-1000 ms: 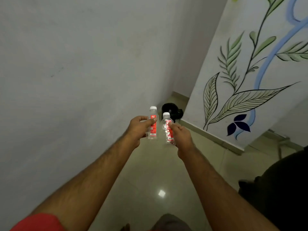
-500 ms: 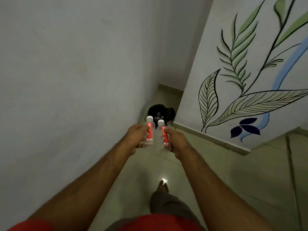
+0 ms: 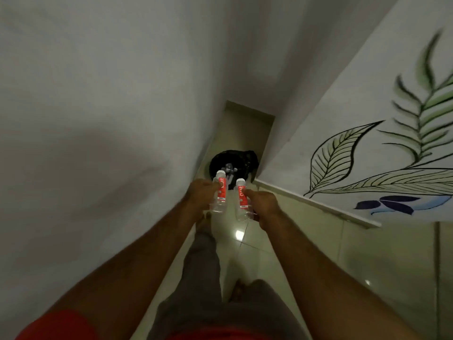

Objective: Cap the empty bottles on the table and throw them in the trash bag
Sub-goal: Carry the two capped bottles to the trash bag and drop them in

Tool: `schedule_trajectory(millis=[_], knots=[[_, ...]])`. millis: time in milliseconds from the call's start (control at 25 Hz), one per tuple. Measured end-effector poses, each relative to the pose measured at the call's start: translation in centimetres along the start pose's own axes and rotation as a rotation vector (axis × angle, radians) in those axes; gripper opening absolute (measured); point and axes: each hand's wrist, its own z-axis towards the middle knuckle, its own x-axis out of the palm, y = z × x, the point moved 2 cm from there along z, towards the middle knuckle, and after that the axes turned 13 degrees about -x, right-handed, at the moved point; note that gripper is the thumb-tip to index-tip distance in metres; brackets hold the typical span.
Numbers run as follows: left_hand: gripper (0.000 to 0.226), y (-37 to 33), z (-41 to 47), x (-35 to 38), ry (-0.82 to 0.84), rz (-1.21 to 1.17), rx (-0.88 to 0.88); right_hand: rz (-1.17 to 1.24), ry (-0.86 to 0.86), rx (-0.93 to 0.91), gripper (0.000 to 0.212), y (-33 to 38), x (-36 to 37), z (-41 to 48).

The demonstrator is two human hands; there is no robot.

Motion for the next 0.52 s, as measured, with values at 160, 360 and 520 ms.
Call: schedule_trajectory(millis=[160, 360, 520], knots=[[0.02, -4.2, 12.0, 1.0, -0.024, 0.109, -0.026, -0.005, -0.064, 0.083, 0.024, -1.0, 3.8, 10.8], [0.029, -5.4, 26.7, 4.4, -0.084, 0.198, -0.062, -0.002, -0.098, 0.192, 0.036, -4.8, 7.0, 23.9], [0.055, -3.9, 38.3, 8.6, -0.124, 0.19, -0.098, 0.131, -0.104, 0.218, 0.048, -11.3, 9.0, 35.2]])
